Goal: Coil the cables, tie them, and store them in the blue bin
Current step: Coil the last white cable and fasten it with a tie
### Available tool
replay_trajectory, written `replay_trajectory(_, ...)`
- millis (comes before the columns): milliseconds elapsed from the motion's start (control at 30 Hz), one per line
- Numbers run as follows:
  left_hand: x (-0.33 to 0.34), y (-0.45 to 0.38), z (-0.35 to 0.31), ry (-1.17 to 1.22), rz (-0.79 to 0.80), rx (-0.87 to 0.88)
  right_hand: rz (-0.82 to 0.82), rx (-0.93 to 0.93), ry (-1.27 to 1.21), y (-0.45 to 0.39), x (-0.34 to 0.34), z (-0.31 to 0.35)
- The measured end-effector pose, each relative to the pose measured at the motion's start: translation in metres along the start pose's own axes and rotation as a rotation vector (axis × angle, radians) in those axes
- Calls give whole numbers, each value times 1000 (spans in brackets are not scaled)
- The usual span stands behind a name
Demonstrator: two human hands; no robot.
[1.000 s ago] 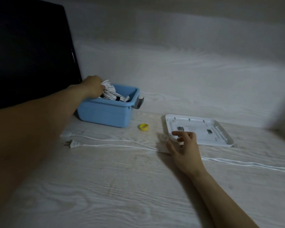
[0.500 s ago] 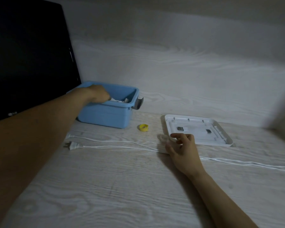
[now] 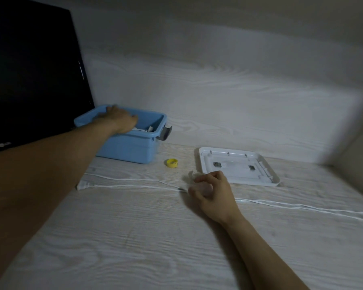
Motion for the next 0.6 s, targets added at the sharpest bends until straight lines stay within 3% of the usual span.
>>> replay_trajectory(167,-18,62,-29,289,-503,591,18,-49,56,-2,-1,7)
replay_trajectory(200,-14,83,-38,357,-514,726,46,-68,71,-2,1,9)
replay_trajectory(267,10,121,-51,478,-345,857,113,-100,136,-1,9,11)
replay_trajectory(400,76,172,-51,384,2,837,126,-102,241,3,18,12)
replay_trajectory(500,106,178,-29,236,76,693,41,-135,345,8,18,15)
replay_trajectory(600,119,185,-14,157,35,609,-16,-167,403,10,18,17)
Point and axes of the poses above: each hand's wrist, its own y-axis away from the middle knuckle, its own x-axis out of the palm, z = x × y, the point moved 6 cm from there along -y, towards the middle knuckle, and after that the axes turned 14 degrees about y, right-handed, at the moved point
